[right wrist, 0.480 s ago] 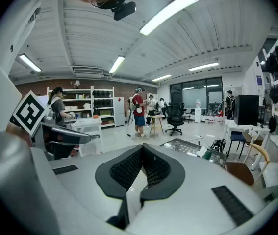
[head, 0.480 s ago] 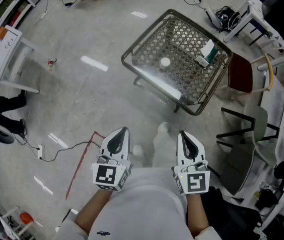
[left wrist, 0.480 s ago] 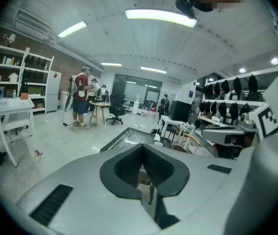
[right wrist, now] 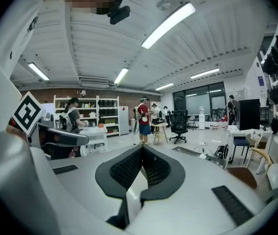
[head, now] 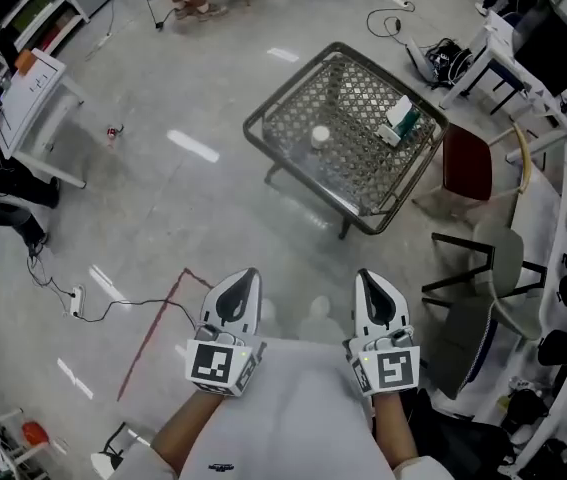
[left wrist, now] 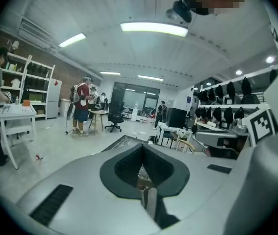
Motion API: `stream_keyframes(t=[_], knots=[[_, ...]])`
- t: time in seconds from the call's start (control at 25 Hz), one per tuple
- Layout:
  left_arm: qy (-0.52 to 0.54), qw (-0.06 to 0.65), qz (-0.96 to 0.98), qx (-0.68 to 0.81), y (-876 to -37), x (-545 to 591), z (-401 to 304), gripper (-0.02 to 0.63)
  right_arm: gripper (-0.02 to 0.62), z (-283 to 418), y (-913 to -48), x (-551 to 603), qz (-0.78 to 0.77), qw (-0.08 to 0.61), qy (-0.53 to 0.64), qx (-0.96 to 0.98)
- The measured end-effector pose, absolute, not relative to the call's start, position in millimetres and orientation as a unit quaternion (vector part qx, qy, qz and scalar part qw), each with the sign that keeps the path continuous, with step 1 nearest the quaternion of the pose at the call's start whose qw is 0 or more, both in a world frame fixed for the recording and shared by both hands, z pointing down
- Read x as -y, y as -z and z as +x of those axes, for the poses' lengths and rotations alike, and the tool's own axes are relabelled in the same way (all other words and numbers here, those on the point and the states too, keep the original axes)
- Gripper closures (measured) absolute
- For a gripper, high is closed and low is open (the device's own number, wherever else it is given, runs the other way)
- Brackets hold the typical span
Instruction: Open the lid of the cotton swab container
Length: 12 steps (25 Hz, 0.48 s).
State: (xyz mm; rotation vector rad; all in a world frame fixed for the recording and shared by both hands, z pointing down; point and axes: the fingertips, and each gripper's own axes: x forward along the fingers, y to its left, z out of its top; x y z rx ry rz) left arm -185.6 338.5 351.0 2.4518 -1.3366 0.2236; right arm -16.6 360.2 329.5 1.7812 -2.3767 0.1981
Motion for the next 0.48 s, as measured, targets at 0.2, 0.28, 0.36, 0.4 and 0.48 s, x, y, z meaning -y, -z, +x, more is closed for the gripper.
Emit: stream_keyframes(t=[0.2, 0.28, 0.36, 0.4, 0.48], knots=[[-0.08, 0.155, 0.857, 0.485, -338.7, -341.6, -144.7, 0.603, 0.596, 29.7, -321.9, -365.4, 0.591, 0.075, -0.055, 0.802], [-0.085, 0.149, 0.855, 0.489, -335.1, -342.1, -128.9, 0.603, 0.595, 46.1, -323.3, -367.1, 0.588, 0.066, -0.06, 0.804], [-0.096, 0.151, 0.853, 0.491, -334.9, -346.7, -117.1, 0.603, 0.595, 55.5, -327.1, -372.4, 0.581, 0.057, -0.069, 0.809], [-0.098, 0.15, 0.851, 0.493, -334.5, -348.9, -111.8, 0.603, 0.595, 59.0, -329.5, -374.5, 0.576, 0.055, -0.071, 0.813], [-0.096, 0.142, 0.849, 0.5, -331.9, -348.5, -103.1, 0.603, 0.595, 64.4, -334.7, -372.5, 0.564, 0.056, -0.072, 0.82]])
